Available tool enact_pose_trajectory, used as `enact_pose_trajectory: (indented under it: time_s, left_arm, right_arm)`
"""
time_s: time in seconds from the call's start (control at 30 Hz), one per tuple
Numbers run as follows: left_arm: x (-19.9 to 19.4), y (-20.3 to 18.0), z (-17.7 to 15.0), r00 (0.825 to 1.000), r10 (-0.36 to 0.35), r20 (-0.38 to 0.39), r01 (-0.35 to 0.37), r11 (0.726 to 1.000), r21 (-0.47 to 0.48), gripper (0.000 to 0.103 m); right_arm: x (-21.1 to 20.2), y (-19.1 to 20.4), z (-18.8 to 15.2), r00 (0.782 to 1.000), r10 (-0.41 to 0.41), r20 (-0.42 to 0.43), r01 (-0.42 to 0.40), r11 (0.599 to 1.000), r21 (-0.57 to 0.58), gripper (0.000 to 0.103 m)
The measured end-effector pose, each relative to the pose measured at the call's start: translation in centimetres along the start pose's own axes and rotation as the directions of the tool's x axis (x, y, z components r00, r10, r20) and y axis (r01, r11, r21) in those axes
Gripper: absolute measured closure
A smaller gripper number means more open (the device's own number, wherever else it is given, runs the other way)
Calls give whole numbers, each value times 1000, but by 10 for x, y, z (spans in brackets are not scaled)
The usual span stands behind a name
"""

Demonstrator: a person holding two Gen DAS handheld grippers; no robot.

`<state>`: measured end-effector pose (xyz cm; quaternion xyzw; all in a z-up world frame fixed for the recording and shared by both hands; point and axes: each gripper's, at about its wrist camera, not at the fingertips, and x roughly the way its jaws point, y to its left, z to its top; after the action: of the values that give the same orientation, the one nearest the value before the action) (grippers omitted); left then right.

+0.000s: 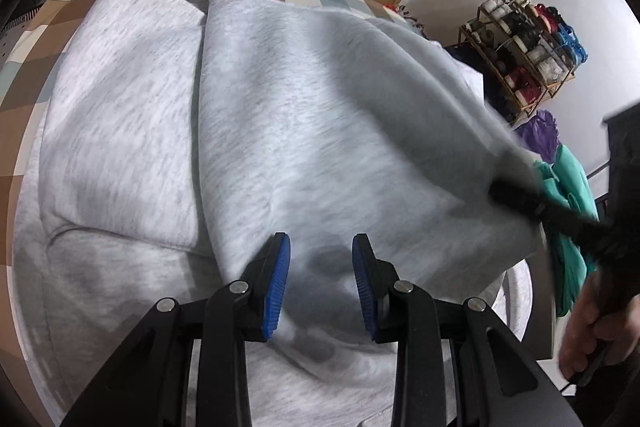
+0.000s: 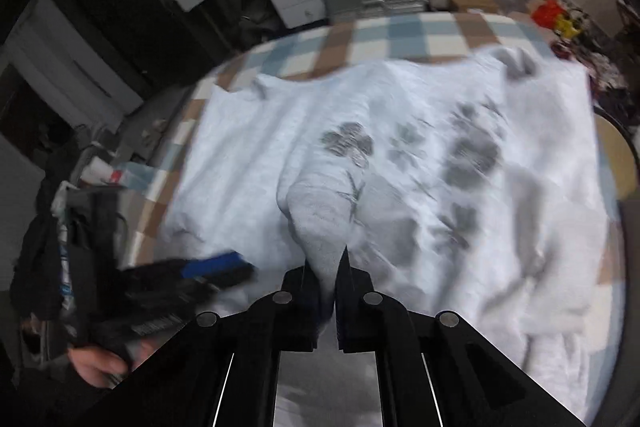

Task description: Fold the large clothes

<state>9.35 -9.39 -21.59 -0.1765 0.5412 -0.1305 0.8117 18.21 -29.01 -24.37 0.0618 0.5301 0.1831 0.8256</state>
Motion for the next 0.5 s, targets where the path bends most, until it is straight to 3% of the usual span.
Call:
enact_pose_trajectory:
  time_s: [0.1, 0.13, 0.2, 0.33, 0.43, 0.5]
  left_arm:
    - [3, 1, 1, 1000, 2, -12, -2, 1000, -11, 77]
    - [3, 0, 1, 1000, 3, -11, -4, 1000, -19, 77]
    - [1, -2, 2, 1000, 16, -8, -16, 1000, -21, 77]
    - [2, -11, -1, 1000, 28, -11, -27, 1000, 10, 77]
    - [8, -15, -4, 998, 65, -15, -64, 997, 50, 77]
    - [15, -17, -5, 996, 88, -17, -87, 994, 73, 77]
  right_arm:
    - [40, -32, -23, 998, -3, -67, 10, 995, 98, 97]
    - [41, -34, -25, 1000, -2, -18, 3, 995, 98, 99]
    - [41, -20, -22, 998, -66, -4, 66, 998, 22, 97]
    - [30, 9, -7, 984, -173, -50, 167, 980, -112, 85]
    - [-3, 29, 13, 985, -167, 48, 173, 970, -173, 71]
    - [-11, 43, 24, 979, -159, 126, 183, 960, -209, 71]
